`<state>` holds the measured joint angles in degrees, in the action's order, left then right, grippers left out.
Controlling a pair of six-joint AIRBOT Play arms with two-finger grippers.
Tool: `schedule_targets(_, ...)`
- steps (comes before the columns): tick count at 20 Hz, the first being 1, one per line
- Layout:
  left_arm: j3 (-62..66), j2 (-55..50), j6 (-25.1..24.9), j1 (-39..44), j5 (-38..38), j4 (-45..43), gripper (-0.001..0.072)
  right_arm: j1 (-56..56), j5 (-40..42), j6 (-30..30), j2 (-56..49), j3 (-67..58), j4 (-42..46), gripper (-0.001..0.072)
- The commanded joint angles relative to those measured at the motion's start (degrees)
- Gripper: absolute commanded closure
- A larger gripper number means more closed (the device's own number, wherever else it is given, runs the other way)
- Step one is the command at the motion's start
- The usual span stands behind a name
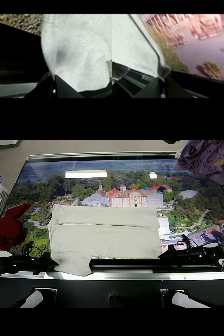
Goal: Fold the clothes and pants, and hang the long-sleeved shirts on hangers.
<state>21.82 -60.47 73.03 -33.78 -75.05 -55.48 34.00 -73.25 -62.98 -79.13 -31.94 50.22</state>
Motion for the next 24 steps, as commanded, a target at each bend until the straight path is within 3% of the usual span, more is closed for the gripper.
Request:
schedule_targets(1,1.9,0.1,1.1,-0.1,-0.9,0.0,0.0686,0.0,1.8,0.7,0.1,0.0,-2.4,0.0678)
schedule_targets(4,6.2,2.2,5.3,-0.1,-3.3,-1.1,0.0687,0.0,-0.2,0.5,2.5,0.0,-2.3,0.0680)
schedule_targets(9,10.0,16.0,16.0,-0.1,-9.5,-9.2,0.0687,0.0,-4.0,-9.1,15.0,0.0,6.8,0.0680)
schedule_targets(13,10.0,26.9,16.6,0.0,-14.4,-9.5,0.0687,0.0,-8.2,-13.9,24.3,0.0,7.5,0.0681)
schedule_targets(17,10.0,25.2,15.3,2.7,-8.0,-2.1,0.0688,-10.4,-5.3,-11.4,24.7,-2.8,8.0,0.0682)
schedule_targets(21,12.6,17.6,15.3,9.0,1.7,0.3,0.0688,-24.3,2.2,-21.7,20.1,-14.8,22.0,0.0681)
schedule_targets(24,17.7,10.0,15.3,11.9,7.1,0.3,0.0688,-26.2,1.8,-23.2,12.3,-24.0,24.1,0.0681)
